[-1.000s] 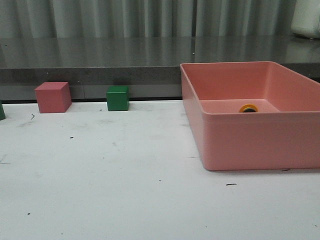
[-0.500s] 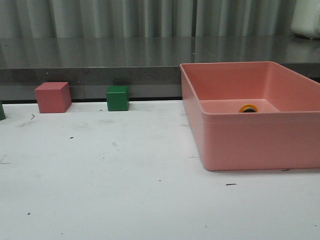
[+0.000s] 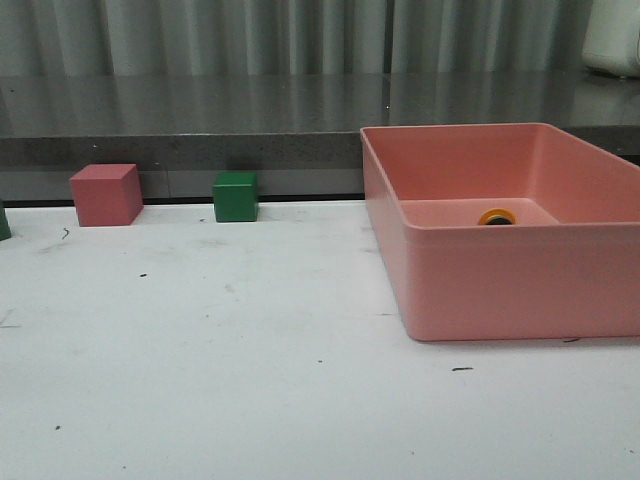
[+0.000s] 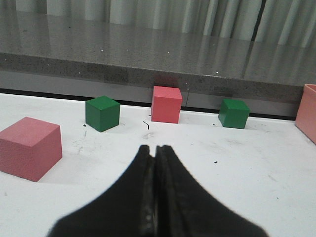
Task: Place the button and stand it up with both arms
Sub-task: 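Move the right gripper over the pink bin toward the yellow button, then lower the right gripper into the bin and grasp the button body, then lift the button out of the bin and lower it onto the table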
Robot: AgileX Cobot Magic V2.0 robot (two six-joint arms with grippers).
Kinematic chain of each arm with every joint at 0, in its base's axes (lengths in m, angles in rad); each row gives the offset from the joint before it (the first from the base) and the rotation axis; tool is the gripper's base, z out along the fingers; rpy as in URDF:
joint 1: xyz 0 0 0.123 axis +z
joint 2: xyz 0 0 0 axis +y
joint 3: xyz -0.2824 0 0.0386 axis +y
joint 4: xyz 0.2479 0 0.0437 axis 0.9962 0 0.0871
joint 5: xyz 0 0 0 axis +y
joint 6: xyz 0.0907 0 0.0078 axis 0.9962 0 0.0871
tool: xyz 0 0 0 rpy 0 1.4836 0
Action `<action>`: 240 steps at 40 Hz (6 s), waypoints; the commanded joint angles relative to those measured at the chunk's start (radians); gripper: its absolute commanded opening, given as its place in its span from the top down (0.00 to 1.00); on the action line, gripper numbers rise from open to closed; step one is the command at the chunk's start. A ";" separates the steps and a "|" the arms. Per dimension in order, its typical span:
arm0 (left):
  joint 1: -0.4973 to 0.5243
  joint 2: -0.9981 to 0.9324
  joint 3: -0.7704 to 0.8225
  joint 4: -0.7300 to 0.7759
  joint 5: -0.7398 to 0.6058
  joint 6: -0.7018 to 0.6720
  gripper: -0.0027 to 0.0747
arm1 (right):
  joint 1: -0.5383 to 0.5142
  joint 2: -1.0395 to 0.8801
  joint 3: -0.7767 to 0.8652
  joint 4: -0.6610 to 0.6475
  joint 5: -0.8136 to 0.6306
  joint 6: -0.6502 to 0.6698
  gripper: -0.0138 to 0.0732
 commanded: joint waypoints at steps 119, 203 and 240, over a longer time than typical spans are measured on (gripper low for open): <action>0.004 0.431 -0.455 -0.001 -0.018 -0.010 0.14 | 0.141 1.858 -1.473 -0.026 0.401 0.273 0.10; 0.004 0.431 -0.455 -0.001 -0.011 -0.010 0.14 | 0.766 1.973 -1.907 -0.057 0.510 0.403 0.62; 0.004 0.431 -0.455 -0.001 -0.011 -0.010 0.14 | 0.773 2.240 -1.996 -0.011 0.486 0.641 0.32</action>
